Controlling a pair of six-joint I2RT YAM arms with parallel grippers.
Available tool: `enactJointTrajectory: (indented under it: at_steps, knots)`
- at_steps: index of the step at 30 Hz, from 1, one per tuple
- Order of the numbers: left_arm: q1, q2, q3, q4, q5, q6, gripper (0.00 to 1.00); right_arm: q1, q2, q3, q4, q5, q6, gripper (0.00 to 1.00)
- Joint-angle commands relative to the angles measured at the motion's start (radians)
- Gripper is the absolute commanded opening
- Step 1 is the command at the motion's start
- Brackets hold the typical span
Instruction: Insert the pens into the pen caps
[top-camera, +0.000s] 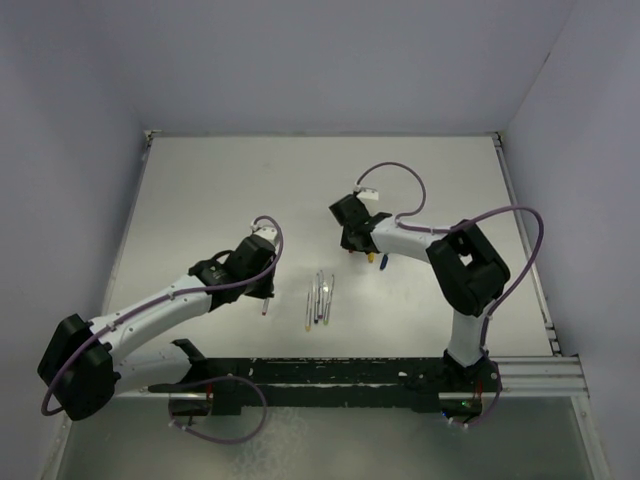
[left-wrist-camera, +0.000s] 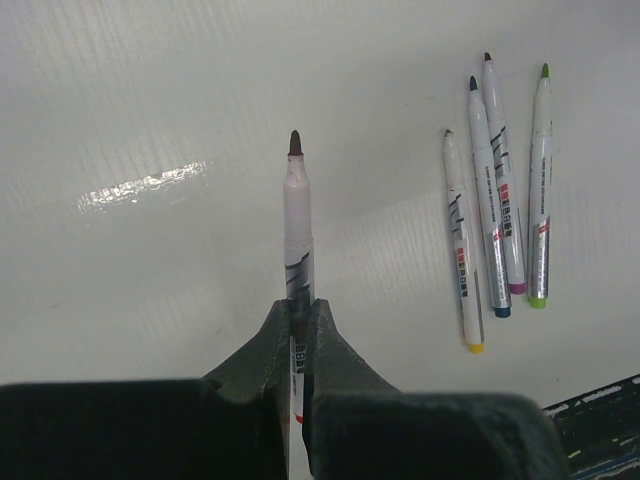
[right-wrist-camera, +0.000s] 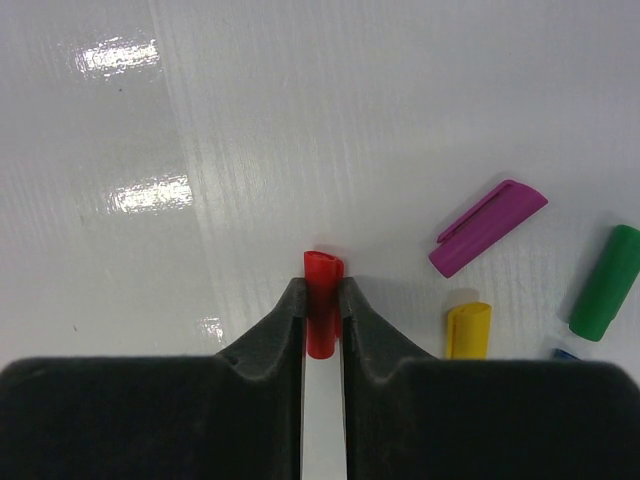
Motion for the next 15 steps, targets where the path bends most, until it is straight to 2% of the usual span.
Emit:
enactJointTrajectory:
  at_steps: [1, 10, 15]
  knots:
    - [-0.002, -0.019, 0.009, 0.012, 0.002, 0.009, 0.0, 0.01, 0.077, -0.089, -0.132, -0.106, 0.022, 0.02]
    - [-0.003, -0.023, 0.012, 0.015, 0.029, 0.011, 0.0, 0.01, 0.061, -0.041, -0.079, -0.198, -0.077, 0.0]
    - [-0.003, -0.044, 0.001, 0.045, 0.024, 0.01, 0.0, 0.011, -0.046, -0.063, -0.012, -0.197, -0.123, 0.0]
